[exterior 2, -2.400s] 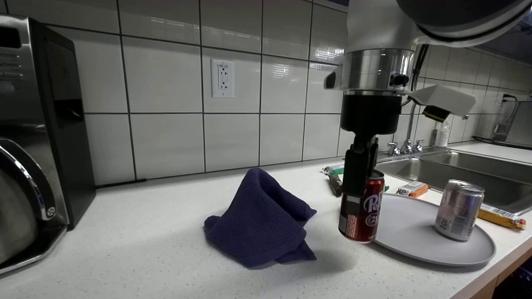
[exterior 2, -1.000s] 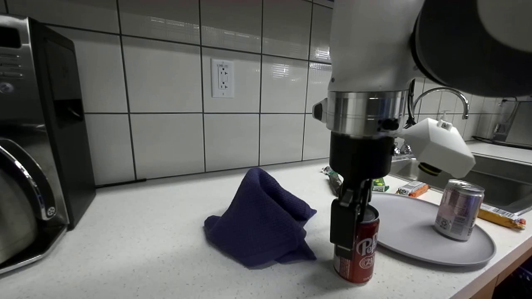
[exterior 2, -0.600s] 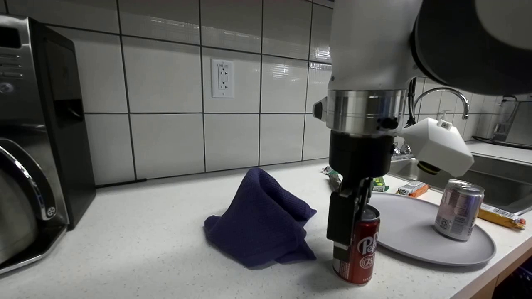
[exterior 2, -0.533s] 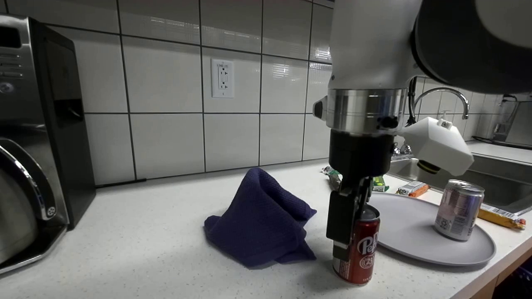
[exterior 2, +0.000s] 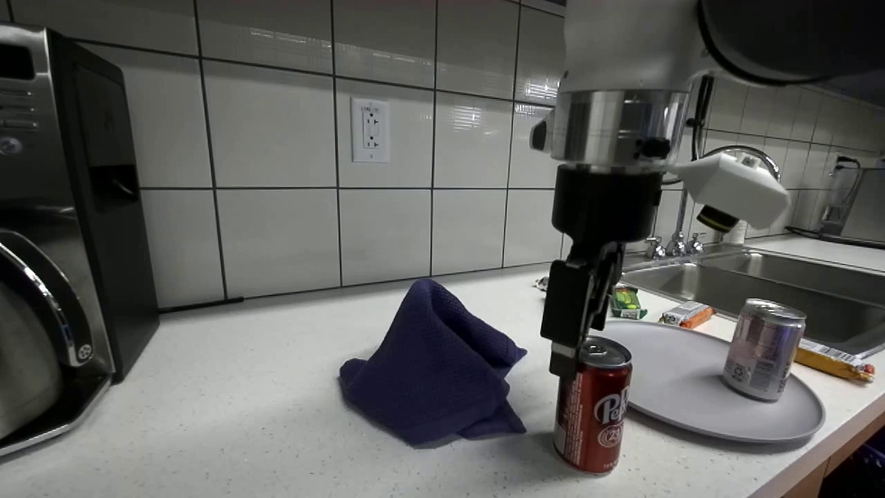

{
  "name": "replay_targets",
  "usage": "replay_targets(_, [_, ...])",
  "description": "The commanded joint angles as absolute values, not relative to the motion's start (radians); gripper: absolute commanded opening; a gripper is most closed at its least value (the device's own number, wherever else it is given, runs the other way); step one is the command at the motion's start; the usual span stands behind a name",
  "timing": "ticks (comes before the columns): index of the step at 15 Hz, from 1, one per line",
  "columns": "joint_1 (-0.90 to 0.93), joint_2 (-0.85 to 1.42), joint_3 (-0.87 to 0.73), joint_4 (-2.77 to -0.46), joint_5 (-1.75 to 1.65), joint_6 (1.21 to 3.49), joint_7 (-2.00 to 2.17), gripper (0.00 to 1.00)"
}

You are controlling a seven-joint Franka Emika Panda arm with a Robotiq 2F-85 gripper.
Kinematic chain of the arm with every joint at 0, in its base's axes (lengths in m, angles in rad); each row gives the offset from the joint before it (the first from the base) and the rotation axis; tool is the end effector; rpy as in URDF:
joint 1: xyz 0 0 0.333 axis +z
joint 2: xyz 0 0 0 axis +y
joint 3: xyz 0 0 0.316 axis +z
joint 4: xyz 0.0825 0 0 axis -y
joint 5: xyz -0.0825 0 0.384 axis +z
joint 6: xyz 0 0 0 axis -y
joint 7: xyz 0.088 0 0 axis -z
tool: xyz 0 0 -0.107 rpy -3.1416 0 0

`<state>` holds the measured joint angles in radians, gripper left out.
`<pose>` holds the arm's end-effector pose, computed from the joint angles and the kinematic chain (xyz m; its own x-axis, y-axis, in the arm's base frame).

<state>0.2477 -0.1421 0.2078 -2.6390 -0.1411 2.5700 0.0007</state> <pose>0.3851 0.1891 0.2984 0.8385 0.5415 0.0616 0.5332 -0.8384 0.1130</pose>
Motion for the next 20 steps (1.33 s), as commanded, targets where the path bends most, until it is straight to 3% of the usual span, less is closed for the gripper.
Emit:
replay_targets(1, [0.252, -0.246, 0.187, -2.638, -0.05, 2.505, -0.098, 1.0])
replay_targets(10, [0.239, -0.366, 0.134, -2.582, 0.028, 2.422, -0.142, 1.0])
replay_targets(20, [0.09, -0.455, 0.04, -2.598, -0.07, 2.314, -0.115, 1.0])
